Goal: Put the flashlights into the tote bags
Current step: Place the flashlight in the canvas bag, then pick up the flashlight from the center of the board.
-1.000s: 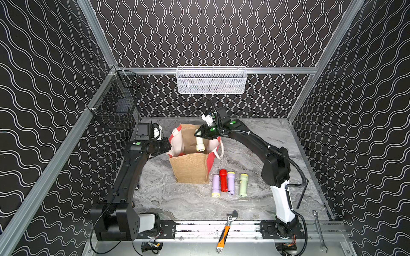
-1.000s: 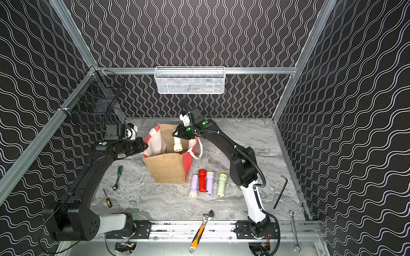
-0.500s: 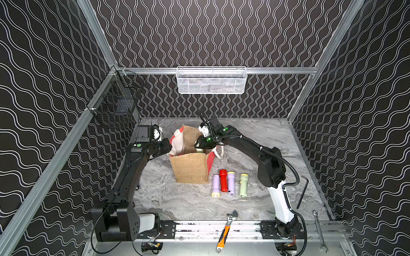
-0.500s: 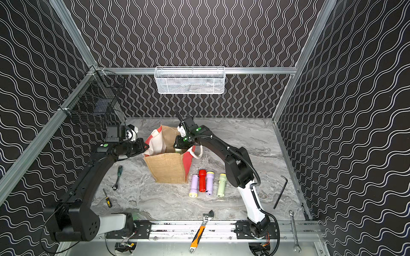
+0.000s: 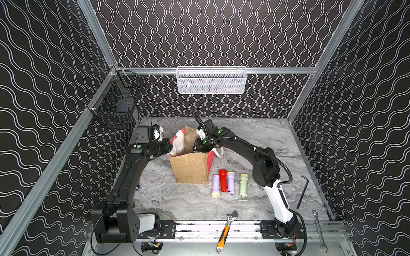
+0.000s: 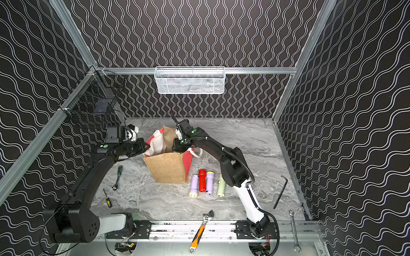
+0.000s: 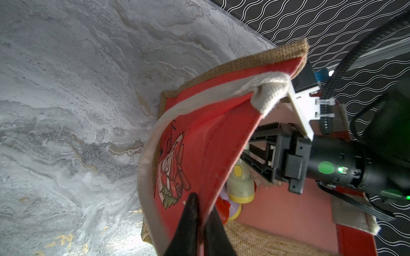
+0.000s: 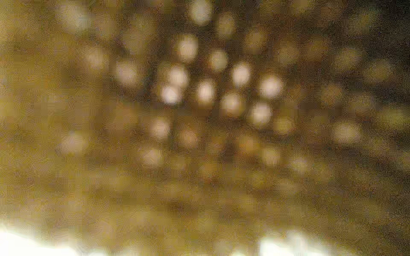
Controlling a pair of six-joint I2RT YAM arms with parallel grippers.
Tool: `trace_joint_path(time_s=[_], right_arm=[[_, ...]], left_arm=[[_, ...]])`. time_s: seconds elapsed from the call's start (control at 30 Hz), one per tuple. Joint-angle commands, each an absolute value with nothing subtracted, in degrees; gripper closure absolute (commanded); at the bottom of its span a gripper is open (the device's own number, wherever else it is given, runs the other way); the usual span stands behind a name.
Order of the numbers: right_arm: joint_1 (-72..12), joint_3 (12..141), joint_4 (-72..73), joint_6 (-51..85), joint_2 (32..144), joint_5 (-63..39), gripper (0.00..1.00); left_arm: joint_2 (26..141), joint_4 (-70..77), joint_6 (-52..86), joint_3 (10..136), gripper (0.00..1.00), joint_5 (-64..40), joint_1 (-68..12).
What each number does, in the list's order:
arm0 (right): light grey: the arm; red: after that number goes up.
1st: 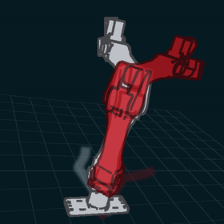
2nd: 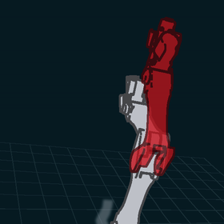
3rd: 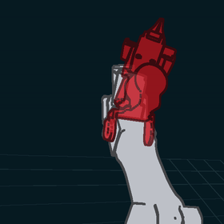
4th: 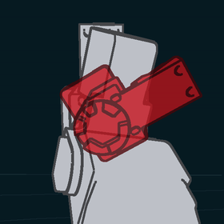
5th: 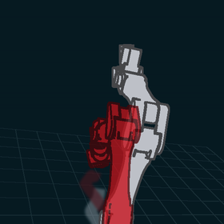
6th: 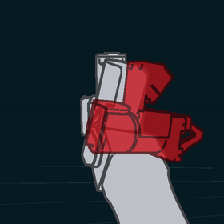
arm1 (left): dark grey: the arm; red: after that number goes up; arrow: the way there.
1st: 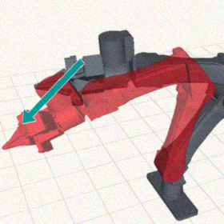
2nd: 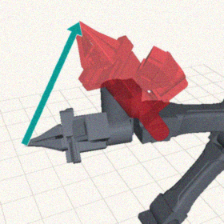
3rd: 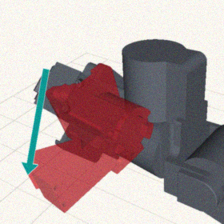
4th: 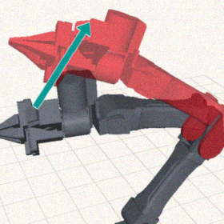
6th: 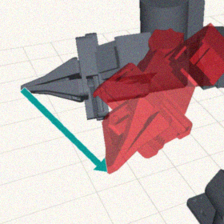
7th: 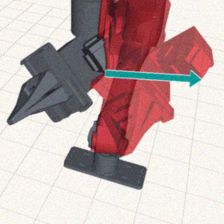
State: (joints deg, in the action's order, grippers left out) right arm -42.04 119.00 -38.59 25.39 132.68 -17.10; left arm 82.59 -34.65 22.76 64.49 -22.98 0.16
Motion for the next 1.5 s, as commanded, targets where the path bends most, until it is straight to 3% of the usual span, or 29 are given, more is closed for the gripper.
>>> trace_joint_path(time_s=[0.0, 0.17, 0.77, 1.13, 1.47], right_arm=[[-42.19, 119.57, -44.90, 24.49, 133.17, -15.91, 0.50], [-42.10, 122.51, -47.72, 22.30, 132.77, -13.97, 0.37], [-37.40, 125.78, -44.27, 19.85, 118.59, -18.77, 0.30], [-34.94, 106.89, -45.43, 16.24, 96.25, -3.24, 0.29], [-31.83, 83.61, -46.77, 24.51, 80.53, 0.95, 0.29]], left_arm=[[82.45, -33.99, 23.18, 64.56, 0.90, -23.26, 0.26], [82.53, -33.99, 23.03, 64.61, 0.90, -23.47, 0.25], [82.29, -32.86, 23.16, 64.07, 0.93, -25.55, 0.24], [82.22, -32.79, 22.85, 64.14, 0.93, -25.94, 0.26], [81.56, -33.57, 22.25, 65.12, 0.93, -25.68, 0.26]])
